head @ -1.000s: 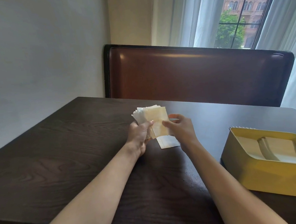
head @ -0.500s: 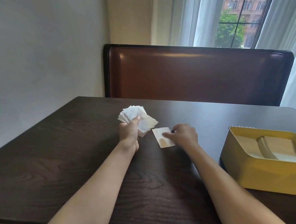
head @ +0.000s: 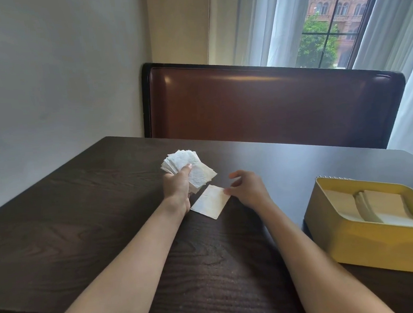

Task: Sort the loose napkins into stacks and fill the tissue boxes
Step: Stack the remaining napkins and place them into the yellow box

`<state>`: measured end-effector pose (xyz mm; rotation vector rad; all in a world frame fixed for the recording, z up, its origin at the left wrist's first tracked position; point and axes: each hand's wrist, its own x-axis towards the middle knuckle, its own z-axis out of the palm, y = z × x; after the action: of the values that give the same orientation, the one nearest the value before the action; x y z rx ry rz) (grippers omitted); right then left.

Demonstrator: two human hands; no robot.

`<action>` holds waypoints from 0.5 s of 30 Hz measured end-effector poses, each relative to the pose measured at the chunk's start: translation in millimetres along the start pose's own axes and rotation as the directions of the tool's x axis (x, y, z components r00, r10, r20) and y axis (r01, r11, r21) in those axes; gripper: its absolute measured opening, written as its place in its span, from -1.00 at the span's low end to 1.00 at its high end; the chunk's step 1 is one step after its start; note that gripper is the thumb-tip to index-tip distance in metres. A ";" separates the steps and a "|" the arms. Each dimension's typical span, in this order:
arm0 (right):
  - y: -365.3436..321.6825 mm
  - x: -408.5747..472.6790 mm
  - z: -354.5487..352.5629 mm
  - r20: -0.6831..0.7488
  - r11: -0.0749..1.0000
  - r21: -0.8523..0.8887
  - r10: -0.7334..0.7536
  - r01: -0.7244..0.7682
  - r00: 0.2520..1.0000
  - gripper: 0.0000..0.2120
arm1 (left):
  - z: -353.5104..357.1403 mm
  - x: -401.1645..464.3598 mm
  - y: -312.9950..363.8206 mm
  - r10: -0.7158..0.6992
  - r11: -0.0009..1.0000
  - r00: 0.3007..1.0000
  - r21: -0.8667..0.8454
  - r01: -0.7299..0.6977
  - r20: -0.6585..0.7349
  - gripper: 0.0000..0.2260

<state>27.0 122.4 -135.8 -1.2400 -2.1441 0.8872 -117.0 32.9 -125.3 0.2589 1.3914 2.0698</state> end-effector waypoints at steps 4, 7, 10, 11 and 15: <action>-1.2 0.3 2.2 -0.007 0.999 0.004 -0.054 0.054 0.999 -0.76 | -1.5 -0.1 2.4 0.004 1.000 1.000 0.003 -0.004 -0.025 -0.95; -0.9 1.8 4.5 0.028 0.980 -0.162 -0.109 0.112 0.994 -0.84 | -3.1 1.1 3.5 0.001 1.000 0.999 -0.021 -0.002 -0.039 -0.93; -1.9 1.9 6.5 0.056 0.971 -0.205 -0.115 0.124 0.992 -0.80 | -4.1 1.9 4.4 -0.011 0.999 0.999 -0.034 0.010 -0.038 -0.93; -3.0 1.3 6.0 0.058 0.973 -0.194 -0.115 0.124 0.992 -0.81 | -4.3 1.8 4.7 -0.013 0.999 0.999 -0.036 0.012 -0.038 -0.92; -9.1 -3.4 -2.7 0.002 0.979 0.159 -0.131 0.129 0.991 -0.88 | -6.2 1.8 6.9 -0.014 0.999 0.999 -0.032 0.012 -0.048 -0.94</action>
<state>25.3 116.8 -127.6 -1.0066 -2.0918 0.9897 -124.1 27.6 -122.1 0.1866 1.3835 2.0984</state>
